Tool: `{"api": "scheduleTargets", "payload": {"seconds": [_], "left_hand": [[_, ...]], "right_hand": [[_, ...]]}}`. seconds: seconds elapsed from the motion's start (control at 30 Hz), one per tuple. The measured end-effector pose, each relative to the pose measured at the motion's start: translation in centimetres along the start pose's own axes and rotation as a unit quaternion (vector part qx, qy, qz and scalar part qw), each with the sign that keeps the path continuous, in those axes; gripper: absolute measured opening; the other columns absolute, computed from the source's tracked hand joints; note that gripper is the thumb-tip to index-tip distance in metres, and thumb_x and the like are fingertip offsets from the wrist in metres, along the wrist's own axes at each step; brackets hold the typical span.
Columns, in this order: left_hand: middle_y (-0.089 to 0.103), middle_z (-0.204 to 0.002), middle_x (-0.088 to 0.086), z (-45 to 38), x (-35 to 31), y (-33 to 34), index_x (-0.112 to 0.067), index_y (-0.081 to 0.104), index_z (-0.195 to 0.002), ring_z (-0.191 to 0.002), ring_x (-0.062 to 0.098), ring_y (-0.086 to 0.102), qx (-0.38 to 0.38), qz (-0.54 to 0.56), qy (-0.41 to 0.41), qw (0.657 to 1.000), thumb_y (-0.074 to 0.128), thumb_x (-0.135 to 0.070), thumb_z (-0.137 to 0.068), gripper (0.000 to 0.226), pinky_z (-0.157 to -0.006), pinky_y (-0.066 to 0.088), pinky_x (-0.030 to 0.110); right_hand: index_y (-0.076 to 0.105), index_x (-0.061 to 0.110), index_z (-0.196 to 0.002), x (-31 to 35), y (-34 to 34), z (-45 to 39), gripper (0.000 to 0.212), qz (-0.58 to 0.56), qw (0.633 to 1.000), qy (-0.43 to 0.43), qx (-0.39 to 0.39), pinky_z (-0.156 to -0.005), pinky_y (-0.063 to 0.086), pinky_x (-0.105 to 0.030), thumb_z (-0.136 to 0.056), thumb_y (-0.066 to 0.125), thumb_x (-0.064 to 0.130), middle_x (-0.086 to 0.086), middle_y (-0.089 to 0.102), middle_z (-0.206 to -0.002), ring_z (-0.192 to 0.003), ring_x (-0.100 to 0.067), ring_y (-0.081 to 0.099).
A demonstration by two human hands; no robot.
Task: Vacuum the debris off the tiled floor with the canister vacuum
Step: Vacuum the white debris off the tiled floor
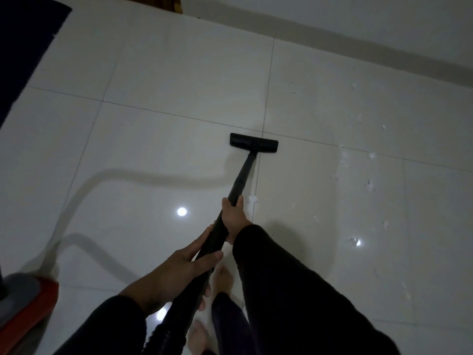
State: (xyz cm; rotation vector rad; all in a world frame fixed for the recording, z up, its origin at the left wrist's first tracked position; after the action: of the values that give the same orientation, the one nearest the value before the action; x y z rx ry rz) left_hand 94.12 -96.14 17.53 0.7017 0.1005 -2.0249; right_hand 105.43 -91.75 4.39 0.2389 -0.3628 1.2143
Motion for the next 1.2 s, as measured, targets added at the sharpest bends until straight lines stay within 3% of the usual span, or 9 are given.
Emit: {"api": "scheduleTargets", "payload": {"seconds": [0.1,0.3,0.5,0.73,0.9,1.03,1.2], "left_hand": [[0.063,-0.059,0.005,1.3,1.7,0.7,-0.055,0.025,-0.137,-0.054,0.024,0.061,0.004,-0.003,0.003,1.000,0.060,-0.031,-0.089,0.063,-0.057,0.053,0.035],[0.064,-0.062,0.006,4.3,6.1,2.3,-0.055,0.025,-0.138,-0.056,0.023,0.063,0.005,-0.025,0.005,1.000,0.062,-0.041,-0.084,0.067,-0.060,0.054,0.035],[0.065,-0.052,-0.004,7.4,9.3,3.9,-0.055,0.028,-0.137,-0.051,0.014,0.062,0.005,-0.040,0.012,0.999,0.059,-0.035,-0.089,0.060,-0.058,0.052,0.029],[0.062,-0.051,0.002,9.0,10.6,5.6,-0.056,0.023,-0.139,-0.046,0.018,0.060,0.005,-0.046,-0.005,0.999,0.057,-0.034,-0.091,0.063,-0.055,0.053,0.031],[0.063,-0.053,0.001,9.4,11.5,7.0,-0.055,0.025,-0.138,-0.048,0.016,0.062,0.002,-0.051,-0.006,0.999,0.057,-0.034,-0.091,0.061,-0.054,0.052,0.029],[0.057,-0.060,0.010,10.7,12.5,7.6,-0.057,0.025,-0.133,-0.045,0.017,0.059,0.003,-0.048,-0.018,0.999,0.057,-0.033,-0.091,0.058,-0.052,0.052,0.028],[0.057,-0.062,0.011,12.7,14.5,6.9,-0.054,0.024,-0.137,-0.048,0.018,0.060,0.011,-0.053,-0.022,0.998,0.057,-0.032,-0.091,0.061,-0.052,0.052,0.030]], "right_hand": [[-0.007,0.046,-0.151,-2.2,0.3,1.4,0.069,0.005,1.000,0.001,-0.009,-0.096,0.051,-0.055,-0.100,0.038,0.038,-0.007,0.048,-0.124,-0.103,-0.031,0.058],[-0.007,0.045,-0.151,-7.1,0.2,4.4,0.069,0.018,1.000,0.010,-0.011,-0.098,0.048,-0.055,-0.099,0.039,0.039,-0.010,0.048,-0.132,-0.111,-0.034,0.057],[-0.006,0.045,-0.151,-11.6,-0.6,7.0,0.066,-0.014,1.000,0.024,0.005,-0.080,0.052,-0.046,-0.103,0.037,0.035,-0.008,0.049,-0.114,-0.082,-0.023,0.058],[-0.005,0.047,-0.150,-14.2,-1.2,8.1,0.067,-0.024,0.999,0.037,0.001,-0.094,0.051,-0.053,-0.101,0.039,0.036,-0.012,0.050,-0.125,-0.102,-0.031,0.058],[-0.002,0.047,-0.150,-15.5,-2.1,8.3,0.066,-0.028,0.999,0.035,0.002,-0.095,0.050,-0.055,-0.100,0.040,0.036,-0.014,0.050,-0.130,-0.097,-0.029,0.055],[0.002,0.047,-0.150,-16.8,-2.0,9.1,0.065,-0.041,0.999,0.033,-0.002,-0.094,0.052,-0.054,-0.100,0.042,0.036,-0.014,0.051,-0.121,-0.091,-0.028,0.054],[-0.004,0.046,-0.150,-19.1,-0.6,10.6,0.068,-0.050,0.998,0.032,-0.004,-0.097,0.049,-0.055,-0.100,0.041,0.036,-0.011,0.050,-0.128,-0.105,-0.030,0.056]]}}
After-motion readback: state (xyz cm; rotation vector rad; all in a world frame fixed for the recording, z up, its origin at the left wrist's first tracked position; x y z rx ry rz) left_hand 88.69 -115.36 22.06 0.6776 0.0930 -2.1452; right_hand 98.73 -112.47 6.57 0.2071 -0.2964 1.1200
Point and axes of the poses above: each hand's wrist, its own z-axis away from the middle knuckle, its own y-axis out of the palm, x = y × z, the point moved 9 cm from there along -z, towards the middle knuckle
